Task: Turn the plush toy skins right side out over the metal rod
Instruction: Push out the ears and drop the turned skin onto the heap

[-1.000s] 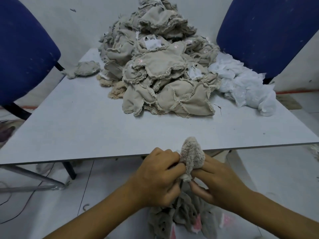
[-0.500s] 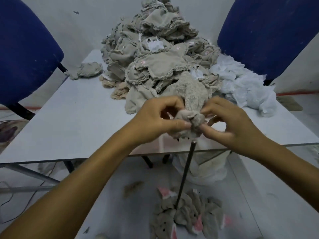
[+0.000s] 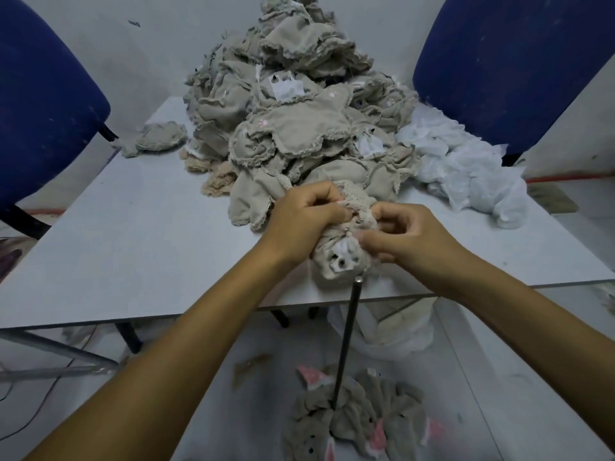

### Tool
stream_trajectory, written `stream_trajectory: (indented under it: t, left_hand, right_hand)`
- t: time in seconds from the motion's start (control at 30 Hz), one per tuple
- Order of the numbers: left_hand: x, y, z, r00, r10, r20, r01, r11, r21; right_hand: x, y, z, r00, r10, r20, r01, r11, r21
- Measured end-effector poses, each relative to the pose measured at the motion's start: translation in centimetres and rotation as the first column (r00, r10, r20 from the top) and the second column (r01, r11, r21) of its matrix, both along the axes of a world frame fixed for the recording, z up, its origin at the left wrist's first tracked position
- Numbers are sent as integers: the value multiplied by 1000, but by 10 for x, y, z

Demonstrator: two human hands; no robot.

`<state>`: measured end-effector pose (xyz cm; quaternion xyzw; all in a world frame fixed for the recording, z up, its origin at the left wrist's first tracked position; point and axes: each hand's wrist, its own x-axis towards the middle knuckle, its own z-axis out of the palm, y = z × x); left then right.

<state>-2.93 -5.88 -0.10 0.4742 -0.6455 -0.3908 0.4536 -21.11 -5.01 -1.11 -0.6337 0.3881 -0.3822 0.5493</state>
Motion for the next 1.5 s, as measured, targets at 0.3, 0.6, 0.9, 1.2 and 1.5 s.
stream_trajectory:
  t: [0.3, 0.6, 0.9, 1.2, 1.5]
  left_hand:
    - [-15, 15, -6, 959, -276, 72, 271, 960, 64]
    - [-9, 7, -15, 986, -89, -141, 108, 984, 140]
    - [-12, 3, -7, 983, -43, -177, 73, 984, 163]
    - [-25, 17, -14, 974, -115, 197, 118, 993, -4]
    - [-27, 2, -21, 968, 134, -212, -88, 973, 215]
  right_hand:
    - [8, -6, -11, 796, -566, -213, 515, 819, -254]
    - [12, -2, -1, 920, -228, 320, 65, 891, 449]
    - [3, 6, -6, 976, -212, 57, 211, 977, 21]
    - [4, -6, -17, 849, -522, -82, 523, 852, -20]
    - [11, 4, -17, 961, -247, 126, 191, 920, 343]
